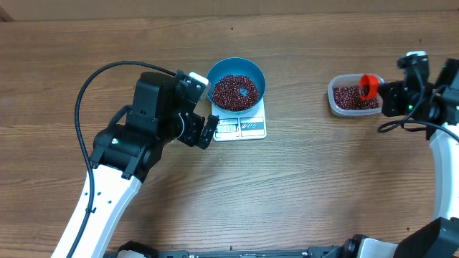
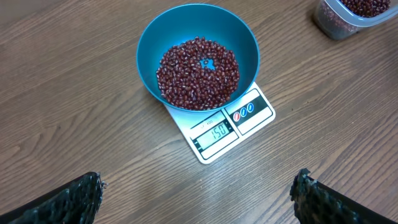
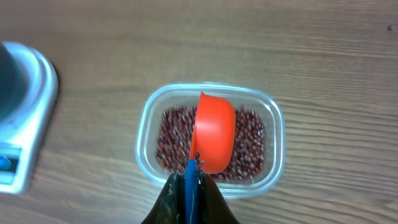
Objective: Scoop item into bowl and weigh 150g on scale
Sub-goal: 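Carry the red scoop with the right gripper to the bean tub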
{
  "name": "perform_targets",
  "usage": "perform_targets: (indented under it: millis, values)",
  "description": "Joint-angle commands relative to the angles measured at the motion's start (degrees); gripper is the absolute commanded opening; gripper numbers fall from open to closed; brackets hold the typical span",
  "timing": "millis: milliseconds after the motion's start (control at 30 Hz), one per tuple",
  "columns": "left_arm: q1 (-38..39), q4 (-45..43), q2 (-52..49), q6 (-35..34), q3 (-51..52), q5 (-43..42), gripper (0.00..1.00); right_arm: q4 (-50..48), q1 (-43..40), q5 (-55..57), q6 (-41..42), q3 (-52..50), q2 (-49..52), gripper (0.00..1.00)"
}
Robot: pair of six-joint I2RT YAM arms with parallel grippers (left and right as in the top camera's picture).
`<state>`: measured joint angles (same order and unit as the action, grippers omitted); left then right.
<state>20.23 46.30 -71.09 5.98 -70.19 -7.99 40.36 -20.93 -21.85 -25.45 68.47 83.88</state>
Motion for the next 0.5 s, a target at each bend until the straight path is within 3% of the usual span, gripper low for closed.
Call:
perform_targets:
  millis: [0, 267, 467]
  values:
    - [0.2, 0.0, 0.7, -0.4, -0.1, -0.8, 1.00, 1.1, 2.7, 6.7, -8.1, 0.3, -1.7, 0.04]
    - [0.2, 0.0, 0.7, -0.4, -0.1, -0.8, 0.99, 1.2, 7.2, 18.8, -8.5, 0.2, -1.7, 0.04]
    - [0.1, 0.0, 0.7, -0.4, -0.1, -0.8, 1.00, 0.4, 7.4, 20.3, -5.7, 0.2, -1.7, 0.04]
